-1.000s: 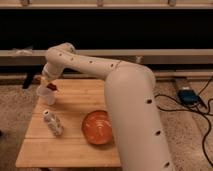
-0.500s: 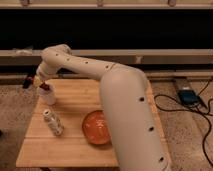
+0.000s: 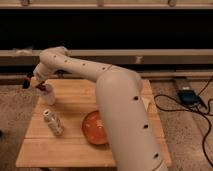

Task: Place the pepper in the ceramic cup

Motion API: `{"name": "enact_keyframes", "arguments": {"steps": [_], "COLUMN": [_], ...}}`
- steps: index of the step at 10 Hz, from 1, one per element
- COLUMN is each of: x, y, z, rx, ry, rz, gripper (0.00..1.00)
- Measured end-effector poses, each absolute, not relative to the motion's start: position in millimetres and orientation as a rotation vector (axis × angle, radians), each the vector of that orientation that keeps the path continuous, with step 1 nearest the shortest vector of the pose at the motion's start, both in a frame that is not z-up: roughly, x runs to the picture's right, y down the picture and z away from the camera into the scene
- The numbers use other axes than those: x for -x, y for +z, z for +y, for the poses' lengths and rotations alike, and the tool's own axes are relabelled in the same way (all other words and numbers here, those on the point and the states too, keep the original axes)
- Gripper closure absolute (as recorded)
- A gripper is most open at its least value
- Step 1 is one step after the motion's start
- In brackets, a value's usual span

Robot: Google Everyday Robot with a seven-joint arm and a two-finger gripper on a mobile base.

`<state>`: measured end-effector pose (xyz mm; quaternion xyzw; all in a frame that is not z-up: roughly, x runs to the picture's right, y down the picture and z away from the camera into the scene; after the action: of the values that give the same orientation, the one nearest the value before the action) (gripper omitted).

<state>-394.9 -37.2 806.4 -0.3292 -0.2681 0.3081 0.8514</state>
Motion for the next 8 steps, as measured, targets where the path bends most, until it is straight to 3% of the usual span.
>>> {"name": "enact_keyframes", "arguments": {"steps": [2, 3, 8], "x": [395, 394, 377], "y": [821, 826, 839], "z": [-39, -40, -39], "rx": [0.690, 0.689, 0.688], "ry": [0.680, 0.691, 0.718], "rz": [-0.549, -0.542, -0.507], "gripper": [0.24, 0.21, 0.20]}}
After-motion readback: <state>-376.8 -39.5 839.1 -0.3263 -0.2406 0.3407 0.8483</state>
